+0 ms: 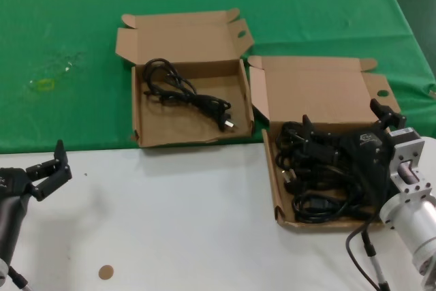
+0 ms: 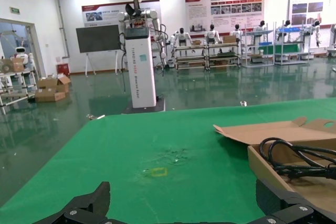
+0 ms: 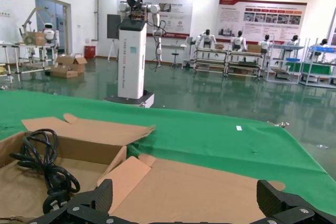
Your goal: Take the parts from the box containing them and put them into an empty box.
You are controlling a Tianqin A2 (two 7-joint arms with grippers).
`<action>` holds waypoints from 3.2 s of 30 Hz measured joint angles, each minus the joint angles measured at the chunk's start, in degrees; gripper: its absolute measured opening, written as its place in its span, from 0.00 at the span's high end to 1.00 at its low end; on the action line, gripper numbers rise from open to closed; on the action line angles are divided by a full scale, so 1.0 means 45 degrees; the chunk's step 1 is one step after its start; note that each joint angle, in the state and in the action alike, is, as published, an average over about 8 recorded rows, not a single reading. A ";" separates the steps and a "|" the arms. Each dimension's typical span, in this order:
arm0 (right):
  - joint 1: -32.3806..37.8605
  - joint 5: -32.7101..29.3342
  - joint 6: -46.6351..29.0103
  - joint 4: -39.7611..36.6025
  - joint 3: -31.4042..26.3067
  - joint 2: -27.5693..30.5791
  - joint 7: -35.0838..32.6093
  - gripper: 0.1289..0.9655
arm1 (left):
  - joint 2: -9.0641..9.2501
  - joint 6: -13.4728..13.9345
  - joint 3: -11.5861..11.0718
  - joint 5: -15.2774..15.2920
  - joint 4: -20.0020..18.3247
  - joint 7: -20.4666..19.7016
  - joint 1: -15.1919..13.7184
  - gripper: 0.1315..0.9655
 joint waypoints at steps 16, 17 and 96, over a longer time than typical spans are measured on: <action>0.0000 0.0000 0.0000 0.0000 0.0000 0.0000 0.0000 0.00 | 0.0000 0.0000 0.0000 0.0000 0.0000 0.0000 0.0000 0.00; 0.0000 0.0000 0.0000 0.0000 0.0000 0.0000 0.0000 0.00 | 0.0000 0.0000 0.0000 0.0000 0.0000 0.0000 0.0000 0.00; 0.0000 0.0000 0.0000 0.0000 0.0000 0.0000 0.0000 0.00 | 0.0000 0.0000 0.0000 0.0000 0.0000 0.0000 0.0000 0.00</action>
